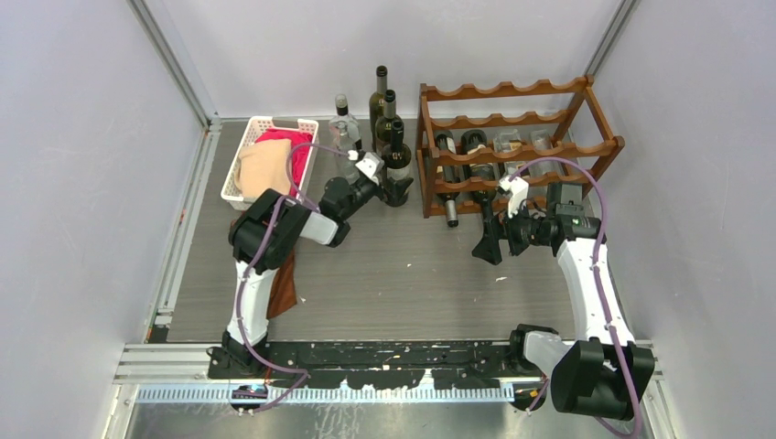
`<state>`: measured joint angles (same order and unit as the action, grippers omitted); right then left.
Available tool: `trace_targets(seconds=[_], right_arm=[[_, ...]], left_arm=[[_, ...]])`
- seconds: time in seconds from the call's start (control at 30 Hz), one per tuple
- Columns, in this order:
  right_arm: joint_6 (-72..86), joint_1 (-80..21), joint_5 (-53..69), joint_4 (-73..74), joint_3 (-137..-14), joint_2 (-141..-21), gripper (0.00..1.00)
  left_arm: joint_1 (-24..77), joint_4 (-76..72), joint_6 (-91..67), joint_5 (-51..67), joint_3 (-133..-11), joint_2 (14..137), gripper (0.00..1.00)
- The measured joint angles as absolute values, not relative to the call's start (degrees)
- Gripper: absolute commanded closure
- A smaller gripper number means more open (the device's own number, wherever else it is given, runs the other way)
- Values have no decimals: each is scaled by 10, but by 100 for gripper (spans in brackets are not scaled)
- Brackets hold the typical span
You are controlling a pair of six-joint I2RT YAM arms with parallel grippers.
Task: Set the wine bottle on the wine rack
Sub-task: Pick up the wine bottle from the center of the board.
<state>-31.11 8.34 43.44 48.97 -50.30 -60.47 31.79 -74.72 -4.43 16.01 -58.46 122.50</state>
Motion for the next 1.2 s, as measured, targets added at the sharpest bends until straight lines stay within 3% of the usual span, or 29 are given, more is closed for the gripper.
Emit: trace_targets(seconds=[0.13,0.23,0.27,0.37,0.4,0.43,0.6,0.83,1.0,1.2], right_arm=[[-314,84,432,493,-503,-612,0],[-314,84,431,494,-503,-612,0],[-314,84,431,494,-503,-613,0],[-314,84,431,494,-503,-613,0],[-314,84,431,494,-503,-613,0],[-314,84,431,494,-503,-613,0],[-314,84,431,494,-503,-610,0],[-314,84,438,494,-503,-579,0],[-316,84,452,495,-503,-565,0],[-337,84,481,514,-503,-562,0]], left_arm=[[324,-758,-44,154,-599,1247,20],[325,-762,-44,151,-601,1257,35],[325,-763,-43,150,-601,1257,45],[325,-763,-42,152,-601,1257,86],[325,-765,-42,153,-599,1257,96],[325,-769,-42,156,-596,1257,99],[325,-781,-41,165,-546,1226,100],[326,-735,-78,183,-402,1092,100],[330,-596,-136,198,-331,938,100],[360,-312,-166,208,-335,711,100]])
